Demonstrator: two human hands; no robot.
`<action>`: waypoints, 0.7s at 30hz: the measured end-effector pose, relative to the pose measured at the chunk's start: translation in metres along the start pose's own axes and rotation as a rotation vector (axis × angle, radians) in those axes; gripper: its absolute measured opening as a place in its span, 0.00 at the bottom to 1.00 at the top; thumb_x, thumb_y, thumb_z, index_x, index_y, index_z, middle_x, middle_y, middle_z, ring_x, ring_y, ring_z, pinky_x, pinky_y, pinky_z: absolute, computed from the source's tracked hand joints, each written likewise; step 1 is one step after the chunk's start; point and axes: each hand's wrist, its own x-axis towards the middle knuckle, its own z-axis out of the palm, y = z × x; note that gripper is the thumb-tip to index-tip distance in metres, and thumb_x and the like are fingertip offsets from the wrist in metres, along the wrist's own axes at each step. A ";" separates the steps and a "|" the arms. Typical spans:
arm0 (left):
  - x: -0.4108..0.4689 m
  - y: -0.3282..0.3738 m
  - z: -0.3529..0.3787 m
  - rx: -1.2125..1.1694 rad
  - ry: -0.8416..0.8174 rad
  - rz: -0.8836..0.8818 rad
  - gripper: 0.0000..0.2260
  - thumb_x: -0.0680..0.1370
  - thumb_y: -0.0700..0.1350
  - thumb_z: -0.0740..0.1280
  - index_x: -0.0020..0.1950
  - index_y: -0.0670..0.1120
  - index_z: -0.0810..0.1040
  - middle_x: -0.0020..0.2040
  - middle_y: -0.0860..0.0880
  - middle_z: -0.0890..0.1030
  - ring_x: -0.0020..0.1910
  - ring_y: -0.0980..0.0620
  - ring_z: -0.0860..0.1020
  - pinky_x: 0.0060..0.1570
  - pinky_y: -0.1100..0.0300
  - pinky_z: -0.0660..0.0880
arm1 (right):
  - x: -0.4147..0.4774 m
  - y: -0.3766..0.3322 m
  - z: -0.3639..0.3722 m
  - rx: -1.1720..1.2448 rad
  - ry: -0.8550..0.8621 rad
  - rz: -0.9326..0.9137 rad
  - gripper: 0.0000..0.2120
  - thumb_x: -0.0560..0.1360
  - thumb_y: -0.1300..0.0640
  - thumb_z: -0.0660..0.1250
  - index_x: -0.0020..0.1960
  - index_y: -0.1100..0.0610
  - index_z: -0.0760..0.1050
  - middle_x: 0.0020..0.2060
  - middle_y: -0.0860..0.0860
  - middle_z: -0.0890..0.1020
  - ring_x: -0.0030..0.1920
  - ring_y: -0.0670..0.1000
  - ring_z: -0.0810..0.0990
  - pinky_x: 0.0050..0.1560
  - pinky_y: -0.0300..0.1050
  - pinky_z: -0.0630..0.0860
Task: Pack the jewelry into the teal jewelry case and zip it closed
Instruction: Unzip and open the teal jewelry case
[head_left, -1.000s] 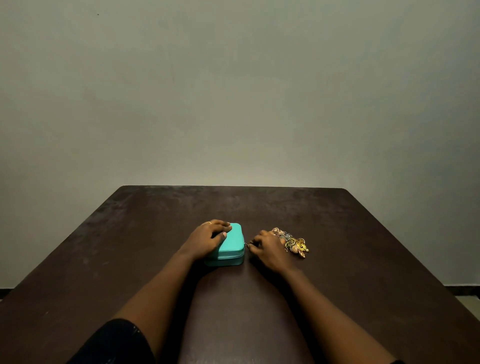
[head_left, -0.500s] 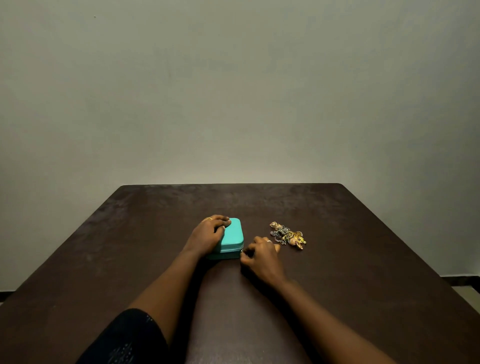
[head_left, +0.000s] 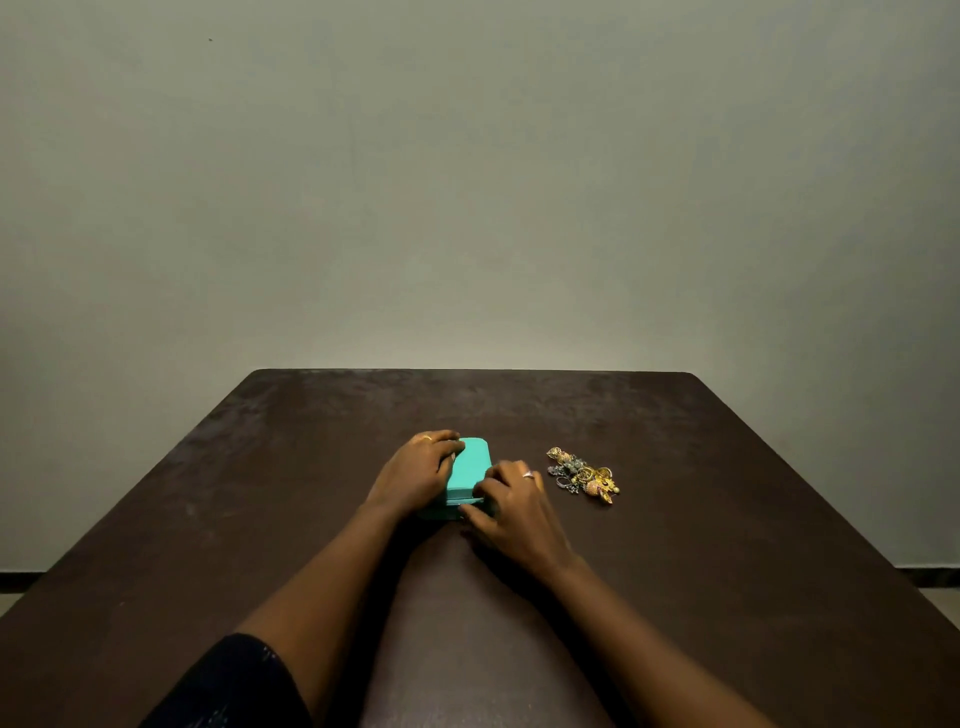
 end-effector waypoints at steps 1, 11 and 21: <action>-0.002 0.000 -0.001 0.005 0.032 -0.010 0.17 0.79 0.40 0.59 0.66 0.46 0.75 0.69 0.50 0.73 0.68 0.51 0.68 0.66 0.59 0.64 | 0.002 0.003 -0.003 0.026 -0.021 -0.010 0.13 0.67 0.48 0.68 0.44 0.57 0.79 0.48 0.55 0.79 0.50 0.56 0.79 0.49 0.51 0.74; -0.052 0.036 -0.004 0.034 0.451 -0.323 0.10 0.77 0.46 0.62 0.56 0.45 0.71 0.54 0.47 0.76 0.51 0.47 0.77 0.45 0.54 0.72 | 0.022 0.015 -0.010 -0.135 -0.454 -0.138 0.34 0.78 0.55 0.62 0.76 0.58 0.47 0.77 0.54 0.49 0.77 0.51 0.47 0.74 0.42 0.43; -0.080 0.040 0.012 0.322 0.077 -0.319 0.17 0.77 0.58 0.58 0.56 0.51 0.79 0.52 0.47 0.82 0.52 0.46 0.80 0.47 0.57 0.73 | 0.028 0.011 -0.012 -0.085 -0.485 -0.092 0.34 0.76 0.60 0.64 0.76 0.59 0.50 0.76 0.56 0.52 0.76 0.52 0.51 0.74 0.43 0.48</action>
